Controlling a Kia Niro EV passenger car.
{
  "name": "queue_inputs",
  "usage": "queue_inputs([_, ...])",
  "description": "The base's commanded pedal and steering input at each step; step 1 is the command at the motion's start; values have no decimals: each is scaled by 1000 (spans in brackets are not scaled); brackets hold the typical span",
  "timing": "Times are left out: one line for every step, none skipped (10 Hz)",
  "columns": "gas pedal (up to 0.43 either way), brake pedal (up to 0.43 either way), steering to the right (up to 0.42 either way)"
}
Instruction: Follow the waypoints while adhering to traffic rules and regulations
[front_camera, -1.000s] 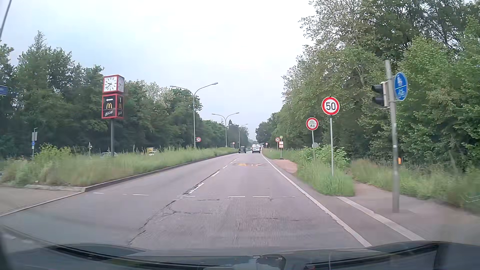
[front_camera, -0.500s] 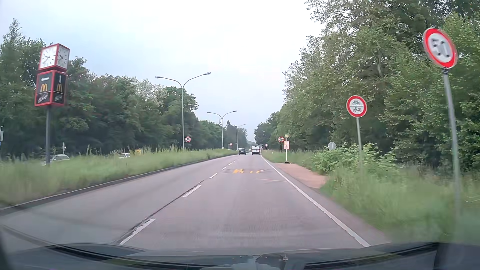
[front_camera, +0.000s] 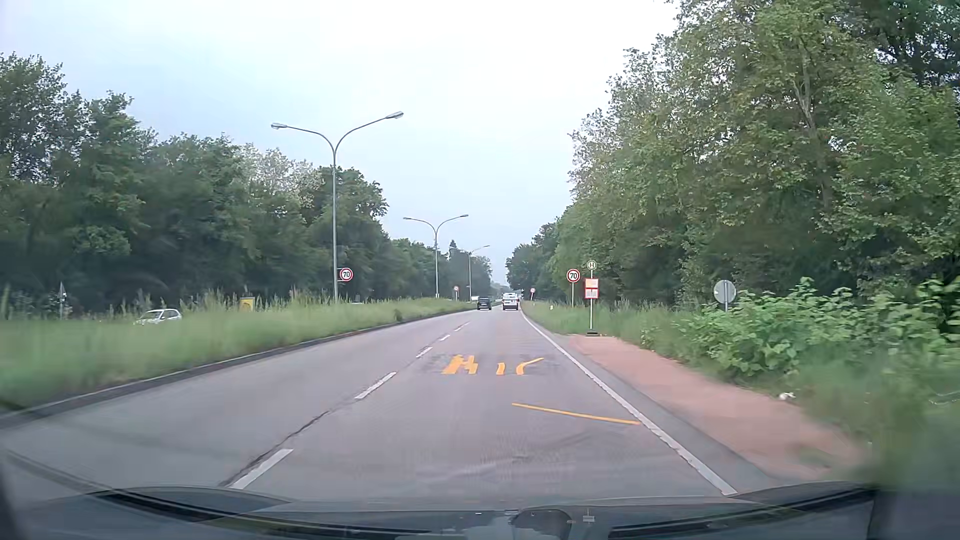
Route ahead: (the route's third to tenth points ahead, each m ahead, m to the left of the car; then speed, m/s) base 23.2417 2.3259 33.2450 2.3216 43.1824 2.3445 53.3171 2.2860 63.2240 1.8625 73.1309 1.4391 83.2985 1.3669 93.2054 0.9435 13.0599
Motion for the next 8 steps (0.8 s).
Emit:
queue_inputs([118, 0, 3])
queue_inputs([118, 0, 3])
queue_inputs([118, 0, 3])
queue_inputs([118, 0, 3])
queue_inputs([118, 0, 3])
queue_inputs([118, 0, 3])
queue_inputs([118, 0, 3])
queue_inputs([118, 0, 3])
